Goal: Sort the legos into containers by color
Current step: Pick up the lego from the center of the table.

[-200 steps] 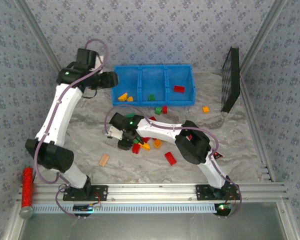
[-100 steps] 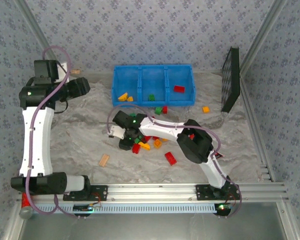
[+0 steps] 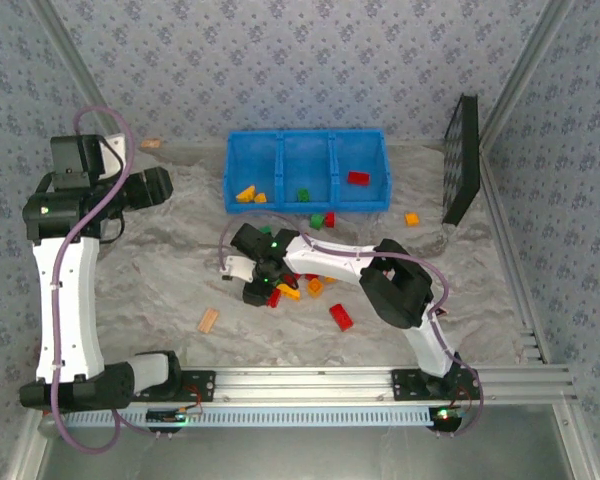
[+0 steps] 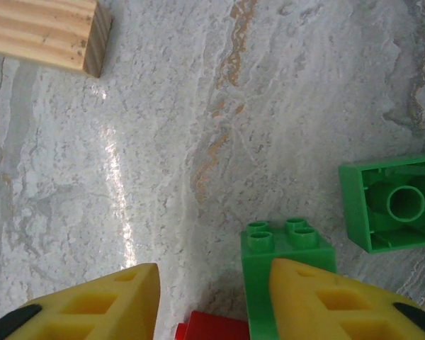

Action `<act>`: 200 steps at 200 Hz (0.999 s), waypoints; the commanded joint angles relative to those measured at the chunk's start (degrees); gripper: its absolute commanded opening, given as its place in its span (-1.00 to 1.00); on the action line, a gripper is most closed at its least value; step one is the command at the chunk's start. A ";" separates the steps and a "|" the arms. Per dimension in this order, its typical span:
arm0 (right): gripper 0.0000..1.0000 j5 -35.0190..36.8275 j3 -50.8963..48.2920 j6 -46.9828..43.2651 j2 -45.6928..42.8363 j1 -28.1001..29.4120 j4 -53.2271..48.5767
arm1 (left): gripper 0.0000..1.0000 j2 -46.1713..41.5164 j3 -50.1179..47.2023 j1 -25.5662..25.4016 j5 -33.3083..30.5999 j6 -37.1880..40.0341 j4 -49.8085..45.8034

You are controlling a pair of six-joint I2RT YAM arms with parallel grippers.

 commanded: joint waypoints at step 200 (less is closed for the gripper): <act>0.13 17.13 6.41 2.82 7.03 1.33 -9.76 | 0.63 -2.50 -1.01 0.35 6.25 0.12 1.67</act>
